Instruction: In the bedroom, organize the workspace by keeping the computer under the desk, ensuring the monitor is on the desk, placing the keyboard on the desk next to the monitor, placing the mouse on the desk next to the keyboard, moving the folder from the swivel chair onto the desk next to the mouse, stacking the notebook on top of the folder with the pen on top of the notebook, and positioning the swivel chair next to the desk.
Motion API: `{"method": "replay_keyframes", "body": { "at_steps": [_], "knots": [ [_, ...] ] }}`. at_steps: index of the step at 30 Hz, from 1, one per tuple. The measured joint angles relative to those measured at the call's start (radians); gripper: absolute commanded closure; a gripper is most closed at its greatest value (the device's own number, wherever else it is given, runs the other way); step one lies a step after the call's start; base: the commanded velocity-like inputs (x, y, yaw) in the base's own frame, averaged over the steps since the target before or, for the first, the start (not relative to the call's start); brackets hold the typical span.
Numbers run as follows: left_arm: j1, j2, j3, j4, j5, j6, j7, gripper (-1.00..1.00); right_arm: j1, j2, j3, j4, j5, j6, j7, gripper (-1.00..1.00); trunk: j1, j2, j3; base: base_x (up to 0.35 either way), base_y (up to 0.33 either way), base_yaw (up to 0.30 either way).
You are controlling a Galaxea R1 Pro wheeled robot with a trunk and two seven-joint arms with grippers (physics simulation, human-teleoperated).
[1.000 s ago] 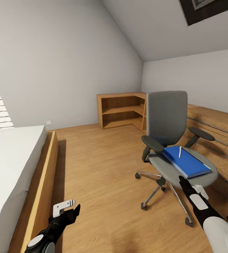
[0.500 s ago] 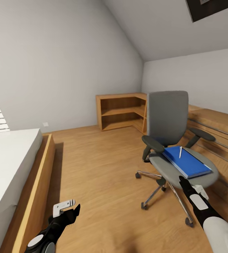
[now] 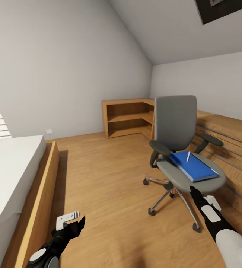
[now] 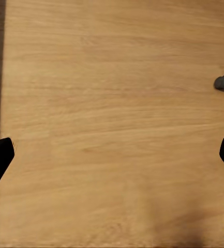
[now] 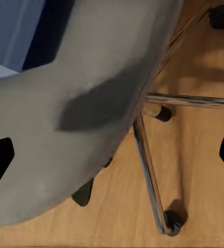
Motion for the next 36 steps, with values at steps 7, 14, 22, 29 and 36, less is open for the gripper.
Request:
{"method": "replay_keyframes", "body": {
  "at_steps": [7,14,22,29,36],
  "knots": [
    [0.000,0.000,0.000,0.000,0.000,0.000,0.001,-1.00,0.000,0.001,0.000,0.001,0.000,0.000,-0.001,-1.00,0.000,0.000,0.000,-0.326,-0.019,0.000],
    [0.000,0.000,0.000,0.000,0.000,-0.001,0.000,-1.00,0.000,0.001,0.000,0.001,0.001,-0.001,-0.001,-1.00,0.000,0.000,0.000,-0.148,-0.041,0.000],
    [0.000,-0.001,0.000,0.000,0.000,-0.001,0.001,-1.00,0.000,0.002,0.000,0.001,0.003,-0.002,0.000,-1.00,-0.027,0.049,0.022,-0.012,-0.003,0.000],
    [0.000,-0.001,-0.003,0.000,0.000,-0.001,0.000,-1.00,0.000,0.012,0.000,0.001,0.036,-0.002,0.000,-1.00,-0.054,0.098,0.044,-0.001,0.000,0.000],
    [0.000,-0.002,-0.014,0.000,0.000,0.000,-0.001,-1.00,0.000,0.015,0.000,0.002,0.080,-0.003,-0.001,-1.00,-0.081,0.147,0.066,0.000,0.000,0.000]
  ]
}}
